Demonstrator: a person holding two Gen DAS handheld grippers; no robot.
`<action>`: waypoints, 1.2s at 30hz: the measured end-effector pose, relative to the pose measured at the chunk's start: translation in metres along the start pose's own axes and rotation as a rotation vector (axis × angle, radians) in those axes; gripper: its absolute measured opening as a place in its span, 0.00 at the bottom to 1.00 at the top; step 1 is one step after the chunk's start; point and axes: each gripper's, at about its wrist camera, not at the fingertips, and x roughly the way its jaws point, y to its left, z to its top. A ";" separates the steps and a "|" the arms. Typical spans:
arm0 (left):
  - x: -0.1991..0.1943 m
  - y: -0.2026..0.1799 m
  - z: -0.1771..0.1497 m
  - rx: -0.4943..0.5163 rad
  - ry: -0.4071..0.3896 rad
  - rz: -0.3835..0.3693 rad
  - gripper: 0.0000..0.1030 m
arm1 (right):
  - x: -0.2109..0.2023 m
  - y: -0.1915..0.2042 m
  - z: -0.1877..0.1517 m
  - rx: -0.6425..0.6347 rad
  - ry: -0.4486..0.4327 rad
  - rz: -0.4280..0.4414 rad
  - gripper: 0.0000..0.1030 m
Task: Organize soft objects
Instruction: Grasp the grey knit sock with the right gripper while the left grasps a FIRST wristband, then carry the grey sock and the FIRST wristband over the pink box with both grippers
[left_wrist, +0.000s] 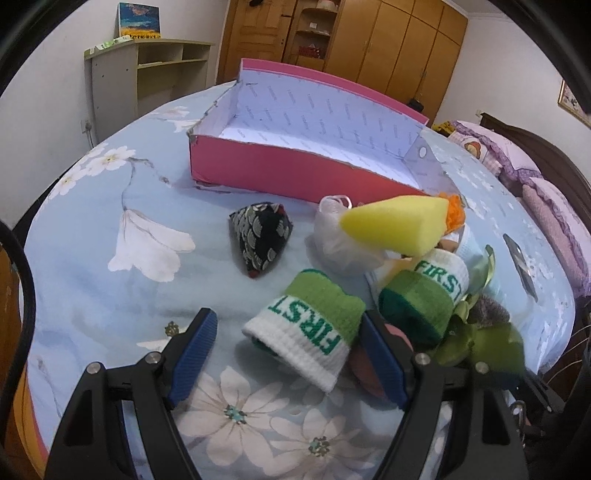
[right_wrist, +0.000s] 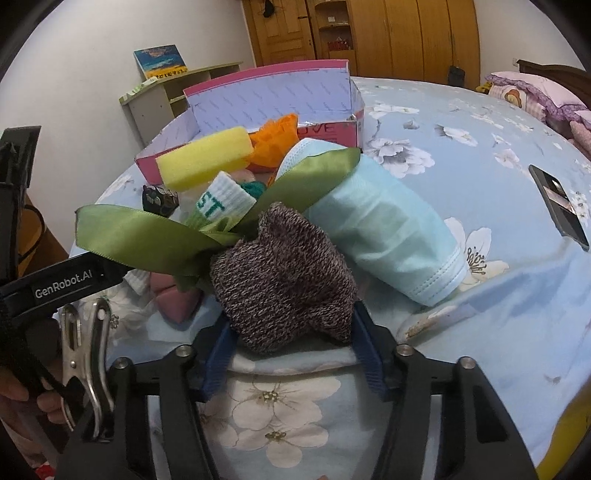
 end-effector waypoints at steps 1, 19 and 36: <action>0.001 0.000 0.000 -0.003 0.002 -0.002 0.80 | -0.001 0.000 0.000 -0.003 -0.005 0.002 0.53; -0.025 0.001 -0.001 0.033 0.013 -0.106 0.42 | -0.042 0.008 0.004 -0.018 -0.137 -0.014 0.27; -0.074 -0.001 0.008 0.091 -0.089 -0.113 0.41 | -0.079 0.018 0.010 -0.064 -0.222 0.025 0.27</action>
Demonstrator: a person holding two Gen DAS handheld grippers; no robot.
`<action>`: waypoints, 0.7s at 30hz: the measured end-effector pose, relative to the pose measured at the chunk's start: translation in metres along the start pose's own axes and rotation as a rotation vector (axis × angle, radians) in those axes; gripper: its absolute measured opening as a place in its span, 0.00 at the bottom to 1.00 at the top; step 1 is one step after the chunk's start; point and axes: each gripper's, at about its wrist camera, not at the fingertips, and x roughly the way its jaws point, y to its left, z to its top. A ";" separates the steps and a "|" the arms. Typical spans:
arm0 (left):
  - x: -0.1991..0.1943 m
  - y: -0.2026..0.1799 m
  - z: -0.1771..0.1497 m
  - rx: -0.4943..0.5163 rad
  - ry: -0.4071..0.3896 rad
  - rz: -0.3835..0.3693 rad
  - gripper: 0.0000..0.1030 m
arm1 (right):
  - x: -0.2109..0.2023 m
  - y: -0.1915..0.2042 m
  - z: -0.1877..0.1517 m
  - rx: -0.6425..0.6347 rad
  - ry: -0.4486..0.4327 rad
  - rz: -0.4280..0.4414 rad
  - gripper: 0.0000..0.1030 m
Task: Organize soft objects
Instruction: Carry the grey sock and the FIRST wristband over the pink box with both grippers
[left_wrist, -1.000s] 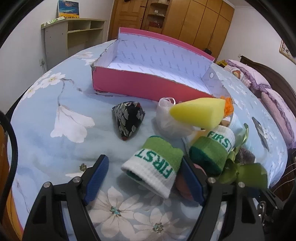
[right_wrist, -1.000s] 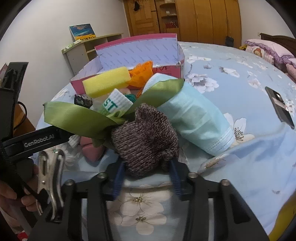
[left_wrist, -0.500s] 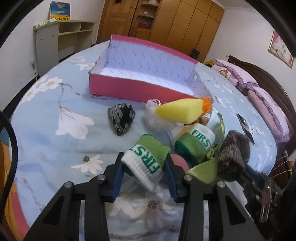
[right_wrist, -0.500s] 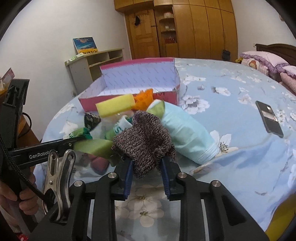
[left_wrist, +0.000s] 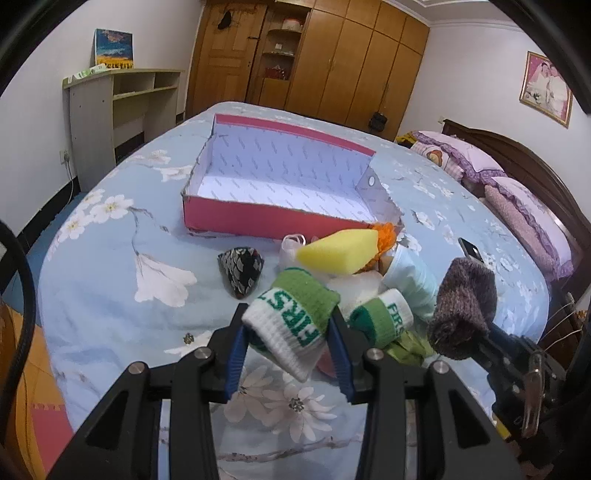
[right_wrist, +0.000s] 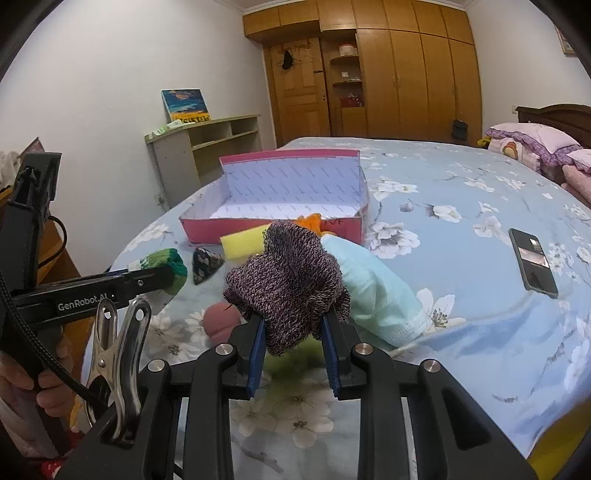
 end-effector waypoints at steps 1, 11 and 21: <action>-0.002 -0.001 0.002 0.006 -0.004 0.004 0.41 | -0.001 0.000 0.001 -0.002 0.000 0.003 0.27; -0.009 0.004 0.028 0.040 -0.022 0.040 0.41 | -0.007 0.008 0.025 -0.065 -0.010 0.017 0.27; -0.013 -0.002 0.068 0.112 -0.049 0.060 0.41 | -0.002 0.017 0.059 -0.127 -0.006 0.040 0.27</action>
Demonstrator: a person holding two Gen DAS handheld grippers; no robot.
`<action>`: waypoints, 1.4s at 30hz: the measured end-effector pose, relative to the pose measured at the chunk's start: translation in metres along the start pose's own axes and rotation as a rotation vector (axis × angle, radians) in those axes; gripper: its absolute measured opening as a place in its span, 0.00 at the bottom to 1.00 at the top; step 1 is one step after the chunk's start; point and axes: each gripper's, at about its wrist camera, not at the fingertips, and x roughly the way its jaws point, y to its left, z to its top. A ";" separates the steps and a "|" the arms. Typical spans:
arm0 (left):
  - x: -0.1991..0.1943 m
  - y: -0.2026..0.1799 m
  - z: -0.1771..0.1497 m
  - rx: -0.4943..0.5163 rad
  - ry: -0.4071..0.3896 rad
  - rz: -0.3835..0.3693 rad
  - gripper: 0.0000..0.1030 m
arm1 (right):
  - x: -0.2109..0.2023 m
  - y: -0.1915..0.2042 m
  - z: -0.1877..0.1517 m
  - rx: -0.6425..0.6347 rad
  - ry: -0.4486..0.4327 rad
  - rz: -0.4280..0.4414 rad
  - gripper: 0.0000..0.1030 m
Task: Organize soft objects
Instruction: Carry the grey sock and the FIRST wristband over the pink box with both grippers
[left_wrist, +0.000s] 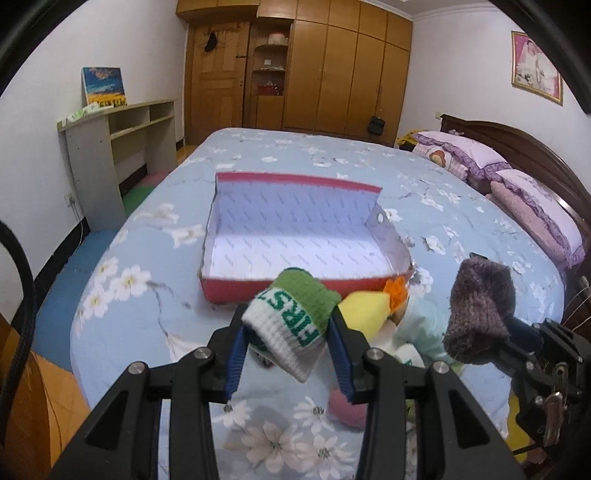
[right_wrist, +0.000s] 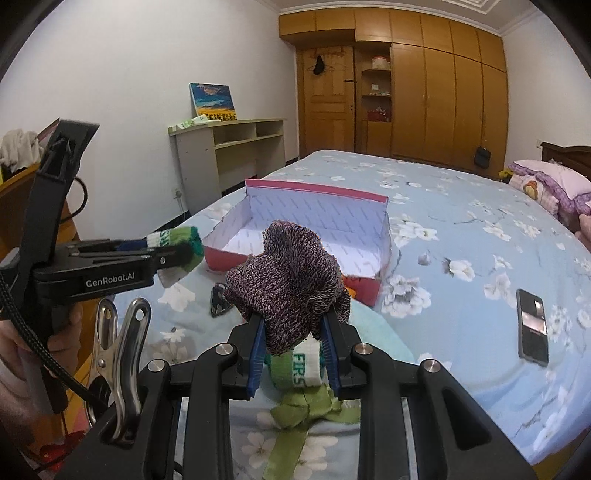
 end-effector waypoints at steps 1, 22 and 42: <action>0.000 0.000 0.005 0.007 -0.002 -0.001 0.41 | 0.002 -0.001 0.004 -0.001 0.003 0.002 0.27; 0.080 0.016 0.061 0.009 0.046 0.007 0.41 | 0.072 -0.044 0.060 -0.003 0.049 -0.040 0.27; 0.166 0.016 0.068 0.004 0.138 0.043 0.41 | 0.175 -0.073 0.086 0.046 0.144 -0.027 0.27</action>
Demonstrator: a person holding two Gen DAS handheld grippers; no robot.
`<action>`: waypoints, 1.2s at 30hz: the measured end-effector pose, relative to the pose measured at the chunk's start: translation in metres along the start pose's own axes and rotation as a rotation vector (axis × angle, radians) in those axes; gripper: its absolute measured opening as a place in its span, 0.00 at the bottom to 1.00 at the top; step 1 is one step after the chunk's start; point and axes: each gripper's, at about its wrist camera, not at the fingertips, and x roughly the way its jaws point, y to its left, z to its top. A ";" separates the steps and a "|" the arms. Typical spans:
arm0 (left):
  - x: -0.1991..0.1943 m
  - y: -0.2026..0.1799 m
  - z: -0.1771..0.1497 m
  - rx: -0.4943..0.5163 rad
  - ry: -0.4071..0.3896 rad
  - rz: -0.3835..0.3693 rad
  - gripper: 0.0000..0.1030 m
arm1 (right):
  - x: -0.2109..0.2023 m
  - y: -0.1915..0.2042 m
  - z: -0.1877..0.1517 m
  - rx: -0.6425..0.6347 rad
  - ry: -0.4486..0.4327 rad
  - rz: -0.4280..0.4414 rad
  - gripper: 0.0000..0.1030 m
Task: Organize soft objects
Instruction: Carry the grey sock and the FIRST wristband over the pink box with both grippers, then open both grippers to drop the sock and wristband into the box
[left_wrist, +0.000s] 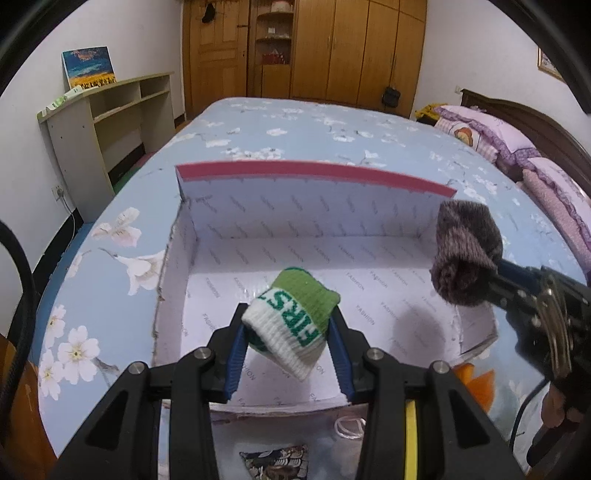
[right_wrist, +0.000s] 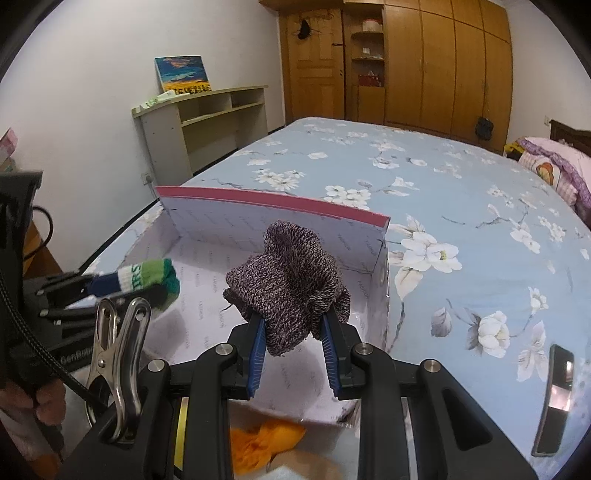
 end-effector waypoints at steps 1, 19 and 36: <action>0.003 0.001 0.000 0.000 0.003 0.004 0.41 | 0.005 -0.002 0.000 0.003 0.004 0.000 0.27; 0.046 -0.002 -0.002 0.033 0.029 0.066 0.43 | 0.061 -0.023 0.003 -0.001 0.069 -0.048 0.27; 0.053 -0.005 -0.008 0.033 0.041 0.066 0.52 | 0.073 -0.027 -0.001 0.013 0.088 -0.039 0.31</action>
